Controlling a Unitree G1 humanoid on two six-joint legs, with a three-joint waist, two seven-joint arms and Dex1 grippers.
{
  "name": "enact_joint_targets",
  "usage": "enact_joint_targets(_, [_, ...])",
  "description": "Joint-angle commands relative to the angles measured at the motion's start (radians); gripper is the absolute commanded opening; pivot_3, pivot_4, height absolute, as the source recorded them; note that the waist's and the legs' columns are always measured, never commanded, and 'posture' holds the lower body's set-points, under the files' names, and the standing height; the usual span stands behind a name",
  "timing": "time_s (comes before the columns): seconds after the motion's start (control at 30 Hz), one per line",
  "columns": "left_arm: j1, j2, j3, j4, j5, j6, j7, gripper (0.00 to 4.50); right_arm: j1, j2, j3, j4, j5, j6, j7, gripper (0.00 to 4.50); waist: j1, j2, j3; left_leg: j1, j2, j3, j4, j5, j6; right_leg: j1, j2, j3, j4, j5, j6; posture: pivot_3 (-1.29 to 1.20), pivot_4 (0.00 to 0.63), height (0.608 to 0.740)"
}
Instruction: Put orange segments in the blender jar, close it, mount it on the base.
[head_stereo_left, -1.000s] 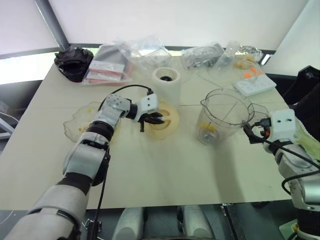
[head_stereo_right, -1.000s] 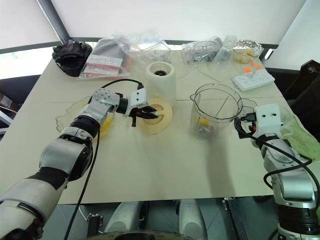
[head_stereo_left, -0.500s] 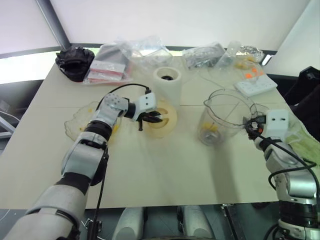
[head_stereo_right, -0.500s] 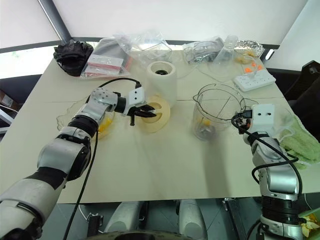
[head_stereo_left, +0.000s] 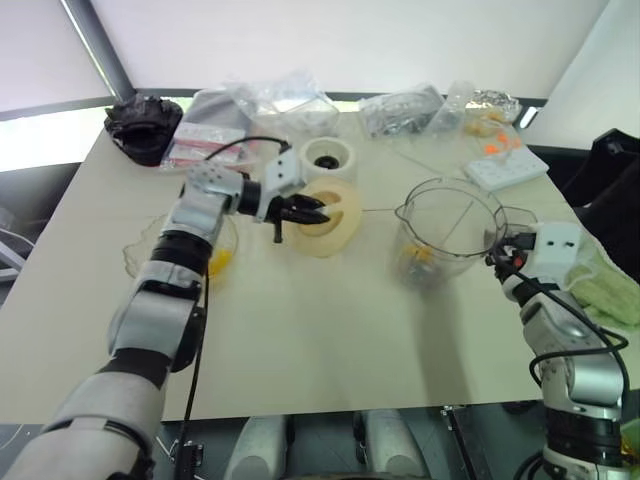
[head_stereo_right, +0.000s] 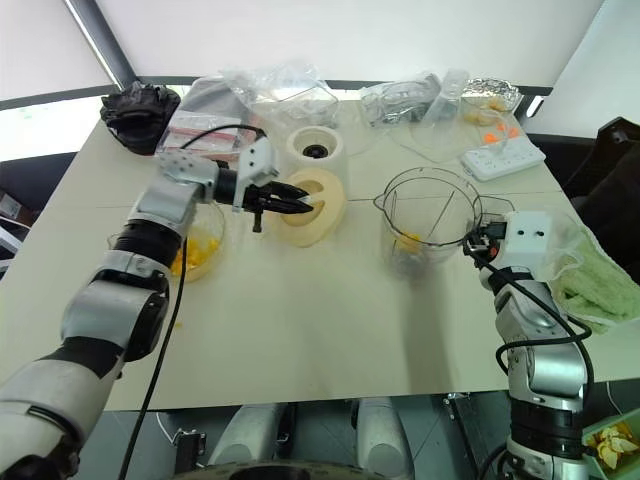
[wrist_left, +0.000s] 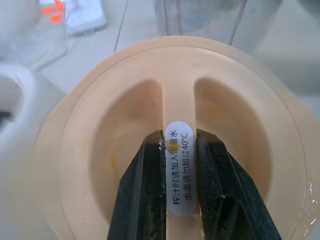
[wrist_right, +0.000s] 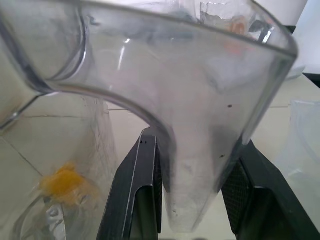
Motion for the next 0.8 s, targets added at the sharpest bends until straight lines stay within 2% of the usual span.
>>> enact_joint_targets(0.03, [0.006, 0.078, 0.035, -0.218, -0.097, 0.17, -0.059, 0.26, 0.005, 0.029, 0.022, -0.105, 0.043, 0.036, 0.012, 0.99, -0.006, 0.001, 0.001, 0.0, 0.0, 0.0, 0.0, 0.0, 0.0, -0.001, 0.0, 0.001, 0.001, 0.0, 0.0, 0.0, 0.15, 0.74])
enact_joint_targets(0.17, [-0.013, 0.181, 0.021, -0.327, -0.14, 0.269, -0.135, 0.26, -0.015, 0.058, 0.067, -0.143, 0.057, 0.085, 0.015, 0.99, -0.008, 0.002, 0.001, 0.001, 0.001, 0.0, 0.0, 0.0, 0.0, -0.001, 0.001, 0.001, 0.002, 0.0, -0.001, 0.0, 0.15, 0.74])
enact_joint_targets(0.33, [-0.116, 0.233, -0.021, -0.301, -0.176, 0.292, -0.207, 0.26, -0.076, 0.091, 0.134, -0.135, 0.057, 0.13, 0.019, 0.99, 0.003, 0.002, 0.001, 0.001, 0.001, 0.0, 0.0, 0.0, 0.0, -0.001, 0.001, 0.001, 0.002, 0.0, -0.001, 0.0, 0.15, 0.74])
enact_joint_targets(0.6, [-0.311, 0.203, -0.124, -0.143, -0.28, 0.283, -0.211, 0.26, -0.115, 0.113, 0.253, -0.113, 0.038, 0.162, 0.055, 0.99, -0.001, 0.002, 0.001, 0.0, 0.0, 0.0, 0.0, 0.0, 0.0, -0.001, 0.0, 0.001, 0.0, 0.0, -0.001, 0.0, 0.15, 0.74])
enact_joint_targets(0.8, [-0.338, 0.157, -0.23, -0.148, -0.353, 0.317, -0.211, 0.26, -0.123, 0.11, 0.326, -0.082, -0.014, 0.167, 0.062, 0.99, -0.006, 0.002, 0.001, 0.0, 0.0, 0.0, 0.0, 0.0, 0.0, -0.002, 0.001, 0.001, 0.001, 0.0, -0.001, 0.0, 0.15, 0.74])
